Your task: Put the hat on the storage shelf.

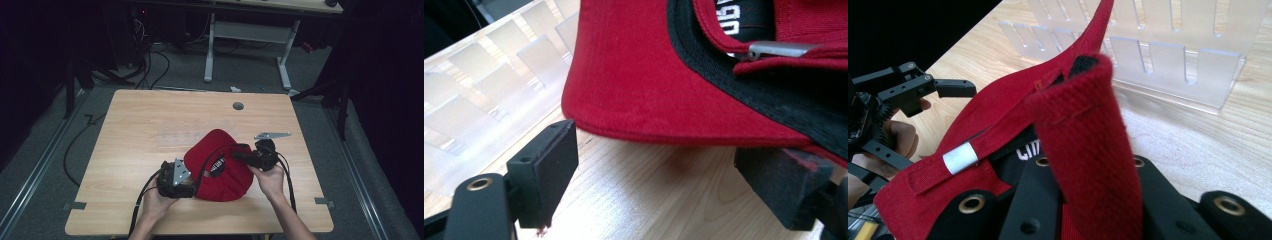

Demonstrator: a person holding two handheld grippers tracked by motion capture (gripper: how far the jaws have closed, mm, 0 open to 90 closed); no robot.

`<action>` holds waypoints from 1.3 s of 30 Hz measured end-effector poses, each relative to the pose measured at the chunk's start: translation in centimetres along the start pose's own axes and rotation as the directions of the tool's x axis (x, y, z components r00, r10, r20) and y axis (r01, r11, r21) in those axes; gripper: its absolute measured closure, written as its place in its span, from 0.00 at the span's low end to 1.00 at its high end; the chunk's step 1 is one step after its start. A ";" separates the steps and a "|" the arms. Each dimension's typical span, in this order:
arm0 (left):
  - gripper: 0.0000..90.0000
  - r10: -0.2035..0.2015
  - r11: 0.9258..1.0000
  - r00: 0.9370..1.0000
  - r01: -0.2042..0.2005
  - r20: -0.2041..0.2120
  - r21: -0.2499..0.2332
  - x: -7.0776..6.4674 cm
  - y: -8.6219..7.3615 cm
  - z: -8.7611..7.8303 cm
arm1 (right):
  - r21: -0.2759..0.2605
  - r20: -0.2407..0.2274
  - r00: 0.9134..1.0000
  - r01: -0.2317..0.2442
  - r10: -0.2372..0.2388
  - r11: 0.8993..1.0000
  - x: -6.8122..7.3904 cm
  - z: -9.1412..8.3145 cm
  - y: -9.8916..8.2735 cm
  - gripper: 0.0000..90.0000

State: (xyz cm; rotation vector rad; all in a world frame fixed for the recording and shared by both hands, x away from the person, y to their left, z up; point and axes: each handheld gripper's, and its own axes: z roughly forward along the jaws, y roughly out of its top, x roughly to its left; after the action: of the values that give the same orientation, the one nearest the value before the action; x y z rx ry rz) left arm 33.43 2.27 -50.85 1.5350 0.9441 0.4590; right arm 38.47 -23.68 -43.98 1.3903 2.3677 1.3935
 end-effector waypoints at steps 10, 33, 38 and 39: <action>0.22 0.093 0.996 0.996 -0.093 0.006 -0.002 -0.6 -0.2 -0.1 | 0.030 -0.019 1.000 -0.002 0.003 1.000 0.4 0.2 0.0 0.95; 0.60 0.015 1.000 0.996 -0.016 0.091 0.015 -0.5 1.4 -1.4 | 0.088 -0.120 0.993 0.008 0.003 0.996 1.5 1.6 -0.4 0.94; 0.71 0.000 0.999 0.991 -0.007 0.136 0.046 -1.0 2.1 -2.2 | 0.078 -0.131 0.991 0.014 -0.004 0.997 1.4 1.6 -0.3 0.92; 0.73 0.004 0.999 0.990 -0.011 0.140 0.051 -1.0 2.2 -2.4 | 0.076 -0.132 0.991 0.014 -0.004 0.997 1.4 1.5 -0.3 0.91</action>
State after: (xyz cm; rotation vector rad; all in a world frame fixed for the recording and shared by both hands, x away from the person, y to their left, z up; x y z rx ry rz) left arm 31.72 3.12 -48.03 1.5964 0.8471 0.3291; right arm 38.12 -21.72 -44.62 1.3429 2.5315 1.4503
